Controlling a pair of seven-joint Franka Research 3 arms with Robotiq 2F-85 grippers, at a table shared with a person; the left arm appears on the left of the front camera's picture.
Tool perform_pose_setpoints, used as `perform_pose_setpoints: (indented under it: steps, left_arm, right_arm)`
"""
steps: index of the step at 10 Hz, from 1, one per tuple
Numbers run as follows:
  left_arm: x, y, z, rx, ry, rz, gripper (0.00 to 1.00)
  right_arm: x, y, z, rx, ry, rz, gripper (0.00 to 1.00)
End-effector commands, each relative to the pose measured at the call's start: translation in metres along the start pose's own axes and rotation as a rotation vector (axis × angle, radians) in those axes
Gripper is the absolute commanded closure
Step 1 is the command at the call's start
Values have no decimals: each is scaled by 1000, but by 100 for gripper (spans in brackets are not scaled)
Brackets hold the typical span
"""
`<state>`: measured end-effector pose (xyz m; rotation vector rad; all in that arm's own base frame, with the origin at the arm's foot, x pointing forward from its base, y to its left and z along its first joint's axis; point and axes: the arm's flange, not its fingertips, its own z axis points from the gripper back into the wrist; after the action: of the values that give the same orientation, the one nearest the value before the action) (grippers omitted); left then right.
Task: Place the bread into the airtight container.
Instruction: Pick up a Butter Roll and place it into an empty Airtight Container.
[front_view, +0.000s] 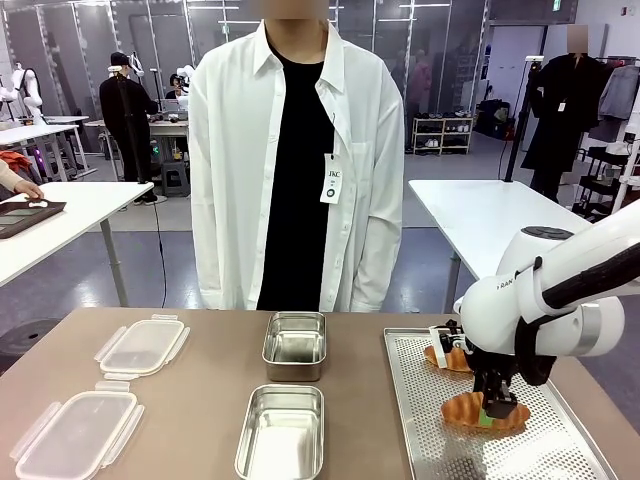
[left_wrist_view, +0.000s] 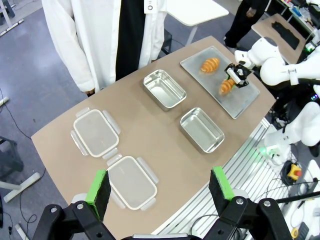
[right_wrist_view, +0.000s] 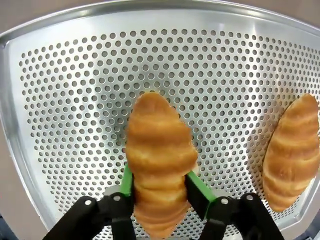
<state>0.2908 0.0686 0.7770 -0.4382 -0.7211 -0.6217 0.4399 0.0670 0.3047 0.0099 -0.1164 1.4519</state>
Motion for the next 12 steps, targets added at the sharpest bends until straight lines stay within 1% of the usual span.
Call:
perform_pose_setpoints:
  steps: [1, 3, 4, 5, 6, 7, 8, 9, 10, 12]
  left_arm:
    - [1, -1, 0, -5, -1, -8, 0]
    - [1, -1, 0, -5, -1, -8, 0]
    - [1, -1, 0, -5, -1, -8, 0]
    - [1, -1, 0, -5, -1, -8, 0]
    - [1, -1, 0, -5, -1, -8, 0]
    - [1, -1, 0, -5, -1, -8, 0]
    - [1, -1, 0, -5, -1, -8, 0]
    - [1, -1, 0, -5, -1, -8, 0]
    - [1, -1, 0, -5, -1, -8, 0]
    - [1, -1, 0, -5, -1, -8, 0]
  right_arm:
    - [2, 0, 5, -3, 7, -1, 65]
    - [12, 3, 26, -1, -9, 1, 65]
    - [21, 7, 49, 9, -57, 1, 65]
    - [30, 13, 78, -26, -18, 1, 65]
    - [43, 20, 108, -27, 29, 1, 65]
    - [58, 25, 131, -27, 35, -31, 65]
    - [74, 32, 151, -32, 16, -32, 65]
    - [91, 42, 165, -15, 17, -26, 65]
    - [112, 53, 172, -15, 26, -56, 65]
    - [160, 78, 172, -45, 23, -74, 65]
